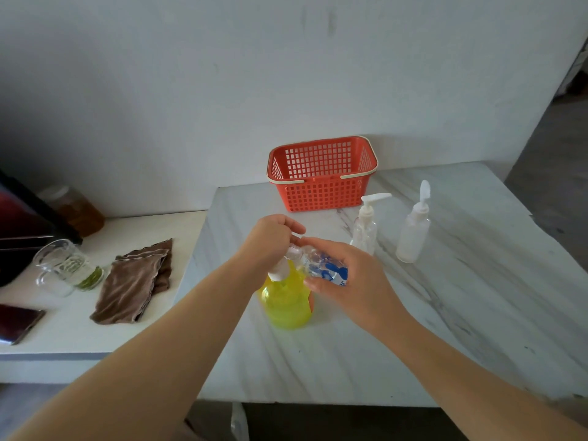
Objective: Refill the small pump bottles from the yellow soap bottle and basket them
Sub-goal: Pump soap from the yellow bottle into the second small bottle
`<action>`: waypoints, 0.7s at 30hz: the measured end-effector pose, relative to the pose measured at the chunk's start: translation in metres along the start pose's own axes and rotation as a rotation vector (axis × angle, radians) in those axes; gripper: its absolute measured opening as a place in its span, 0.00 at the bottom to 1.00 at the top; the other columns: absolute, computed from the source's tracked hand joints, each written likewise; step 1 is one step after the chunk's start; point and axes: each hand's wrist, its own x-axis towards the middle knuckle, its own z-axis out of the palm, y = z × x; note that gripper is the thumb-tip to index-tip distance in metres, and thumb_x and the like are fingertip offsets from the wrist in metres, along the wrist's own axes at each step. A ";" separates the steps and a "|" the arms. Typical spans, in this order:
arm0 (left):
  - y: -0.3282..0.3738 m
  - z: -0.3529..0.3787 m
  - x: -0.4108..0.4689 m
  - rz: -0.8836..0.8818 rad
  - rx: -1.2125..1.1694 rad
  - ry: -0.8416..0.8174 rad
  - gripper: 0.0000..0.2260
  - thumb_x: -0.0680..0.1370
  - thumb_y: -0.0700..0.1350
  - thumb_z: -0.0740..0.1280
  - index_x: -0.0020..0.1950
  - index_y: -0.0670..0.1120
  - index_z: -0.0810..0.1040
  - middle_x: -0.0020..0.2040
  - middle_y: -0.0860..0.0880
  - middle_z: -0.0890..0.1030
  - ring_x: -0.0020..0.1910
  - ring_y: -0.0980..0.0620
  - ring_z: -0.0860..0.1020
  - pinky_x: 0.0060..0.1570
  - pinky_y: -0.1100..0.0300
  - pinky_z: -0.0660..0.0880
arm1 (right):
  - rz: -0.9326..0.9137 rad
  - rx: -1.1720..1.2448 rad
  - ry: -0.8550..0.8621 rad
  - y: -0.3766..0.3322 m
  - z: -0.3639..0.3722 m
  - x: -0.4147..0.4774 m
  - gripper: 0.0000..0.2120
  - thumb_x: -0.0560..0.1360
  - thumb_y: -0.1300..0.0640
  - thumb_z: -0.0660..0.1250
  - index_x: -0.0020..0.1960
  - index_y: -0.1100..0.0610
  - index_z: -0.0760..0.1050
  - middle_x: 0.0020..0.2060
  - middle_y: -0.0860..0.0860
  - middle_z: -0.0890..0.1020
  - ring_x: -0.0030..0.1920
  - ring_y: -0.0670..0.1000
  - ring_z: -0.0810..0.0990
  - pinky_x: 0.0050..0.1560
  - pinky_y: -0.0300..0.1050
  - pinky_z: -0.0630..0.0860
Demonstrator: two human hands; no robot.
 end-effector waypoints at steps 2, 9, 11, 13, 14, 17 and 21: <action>-0.002 0.001 -0.001 0.004 0.012 0.010 0.15 0.77 0.32 0.52 0.49 0.44 0.77 0.35 0.49 0.79 0.32 0.53 0.75 0.32 0.62 0.69 | 0.005 -0.003 0.000 0.001 0.001 -0.001 0.25 0.66 0.52 0.70 0.63 0.39 0.75 0.53 0.43 0.82 0.54 0.43 0.80 0.58 0.44 0.76; -0.005 0.002 -0.004 0.004 0.021 0.022 0.15 0.76 0.32 0.52 0.47 0.45 0.77 0.36 0.48 0.80 0.35 0.51 0.75 0.36 0.61 0.71 | 0.002 -0.023 -0.002 0.003 0.003 -0.003 0.26 0.66 0.51 0.70 0.64 0.41 0.74 0.52 0.44 0.82 0.54 0.44 0.80 0.58 0.45 0.76; -0.002 -0.001 -0.005 -0.001 0.012 0.006 0.15 0.77 0.32 0.53 0.45 0.45 0.77 0.36 0.48 0.79 0.35 0.51 0.75 0.36 0.61 0.71 | 0.001 -0.018 -0.009 0.001 0.003 -0.003 0.26 0.67 0.50 0.69 0.65 0.42 0.74 0.53 0.44 0.82 0.54 0.44 0.80 0.58 0.47 0.76; 0.002 -0.003 -0.005 0.005 0.016 -0.013 0.14 0.77 0.33 0.54 0.43 0.46 0.76 0.36 0.48 0.79 0.38 0.49 0.75 0.38 0.60 0.71 | -0.007 -0.020 -0.006 0.000 0.003 -0.001 0.26 0.67 0.49 0.69 0.65 0.43 0.74 0.53 0.44 0.82 0.54 0.44 0.80 0.57 0.48 0.76; 0.004 -0.004 -0.004 0.008 0.017 -0.017 0.13 0.77 0.33 0.54 0.43 0.46 0.76 0.36 0.48 0.80 0.40 0.48 0.75 0.39 0.59 0.71 | -0.011 -0.022 -0.006 0.000 0.002 0.000 0.26 0.67 0.49 0.69 0.65 0.43 0.74 0.53 0.44 0.82 0.54 0.45 0.80 0.57 0.48 0.76; 0.006 -0.004 -0.003 0.015 0.029 -0.016 0.13 0.77 0.34 0.55 0.44 0.46 0.77 0.35 0.49 0.80 0.41 0.48 0.74 0.41 0.58 0.71 | -0.012 -0.016 -0.002 0.001 0.002 0.002 0.26 0.67 0.50 0.69 0.65 0.44 0.74 0.54 0.44 0.82 0.55 0.45 0.80 0.58 0.48 0.76; 0.003 -0.003 -0.001 0.012 0.057 -0.010 0.14 0.78 0.35 0.53 0.48 0.45 0.77 0.35 0.50 0.80 0.36 0.51 0.74 0.33 0.61 0.68 | -0.003 0.020 -0.007 0.004 0.004 0.001 0.26 0.67 0.50 0.70 0.65 0.44 0.74 0.55 0.45 0.82 0.56 0.45 0.80 0.59 0.50 0.76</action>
